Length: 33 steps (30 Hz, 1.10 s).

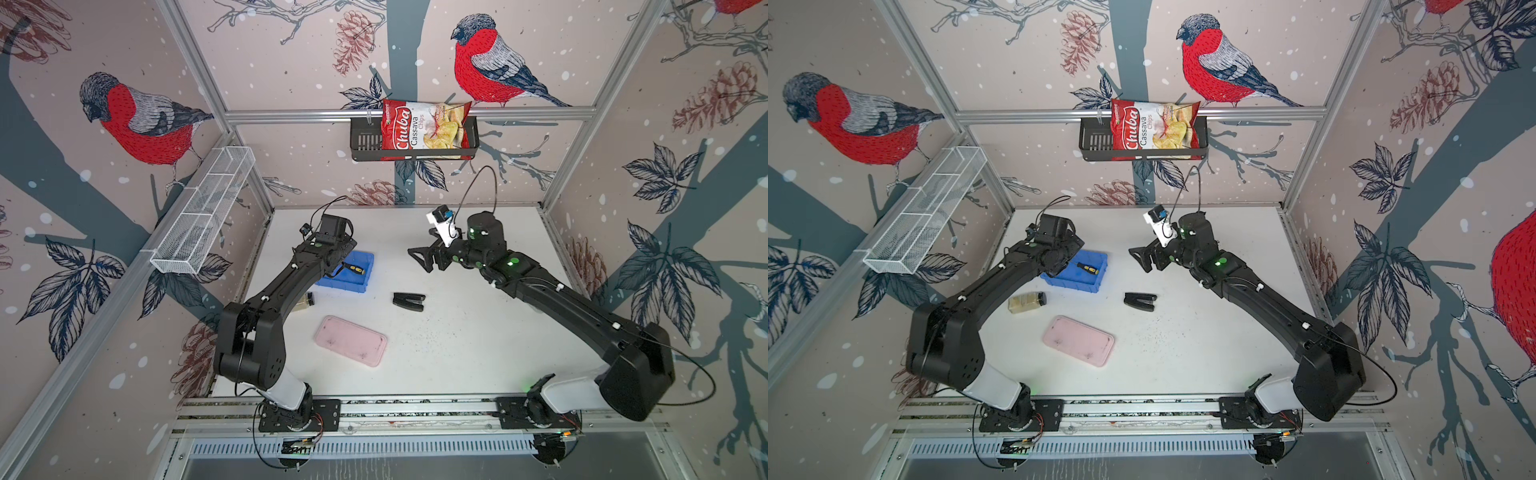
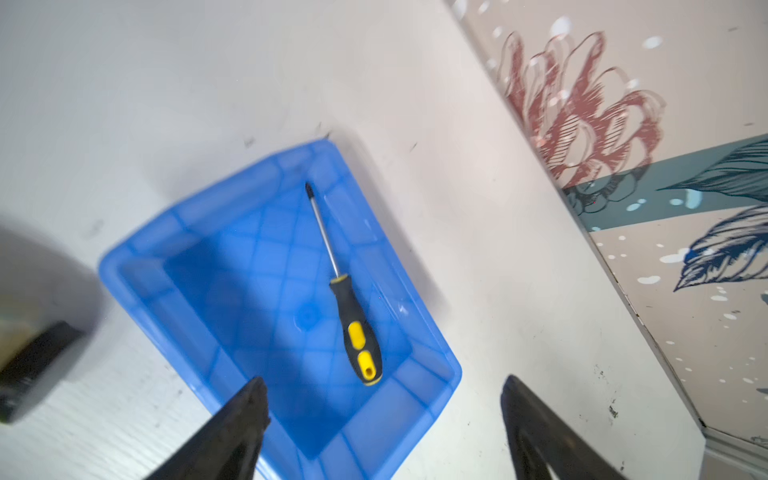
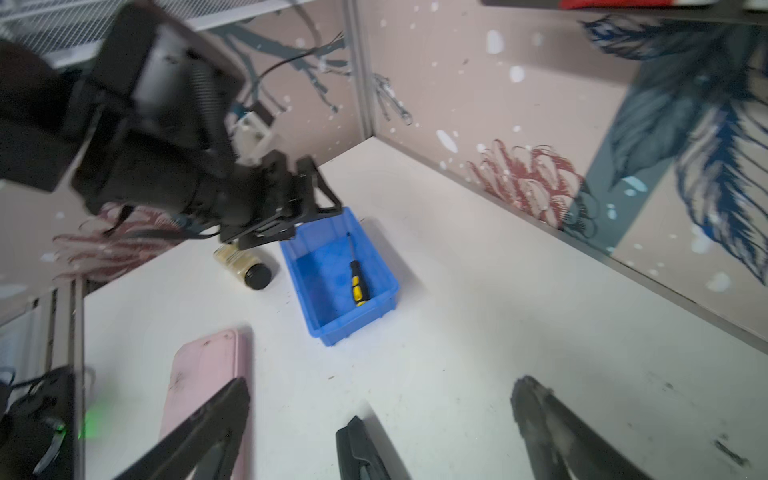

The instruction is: Put the screwdriver in the bin

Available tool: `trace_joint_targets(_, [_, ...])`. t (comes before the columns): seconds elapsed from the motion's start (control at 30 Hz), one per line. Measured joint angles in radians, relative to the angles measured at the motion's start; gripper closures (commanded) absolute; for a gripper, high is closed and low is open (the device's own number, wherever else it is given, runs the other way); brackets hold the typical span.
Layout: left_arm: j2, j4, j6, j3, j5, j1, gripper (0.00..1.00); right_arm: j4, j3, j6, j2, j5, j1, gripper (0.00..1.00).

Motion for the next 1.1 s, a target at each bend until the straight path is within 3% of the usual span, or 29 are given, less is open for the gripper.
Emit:
trace_joint_targets(0.2, [-0.176,0.283,0.236,-0.216,-0.013,0.0,0.01,0.16,-0.142,0.13,-0.084,0.073,-0.125,0.0])
trace_joint_targets(0.5, [-0.367,0.735,0.545,-0.509,-0.01,0.0,0.01,0.417,-0.435,0.148,-0.238,0.314,-0.217,0.0])
trace_joint_targets(0.77, [-0.376,0.984,0.769,-0.698,-0.043,0.0,0.01,0.551,-0.609,0.063,-0.257,0.539,-0.319,0.0])
trace_joint_targets(1.1, [-0.302,1.276,0.937,-0.871,-0.12,0.024,0.02,0.69,-0.779,0.041,-0.175,0.678,-0.441,0.0])
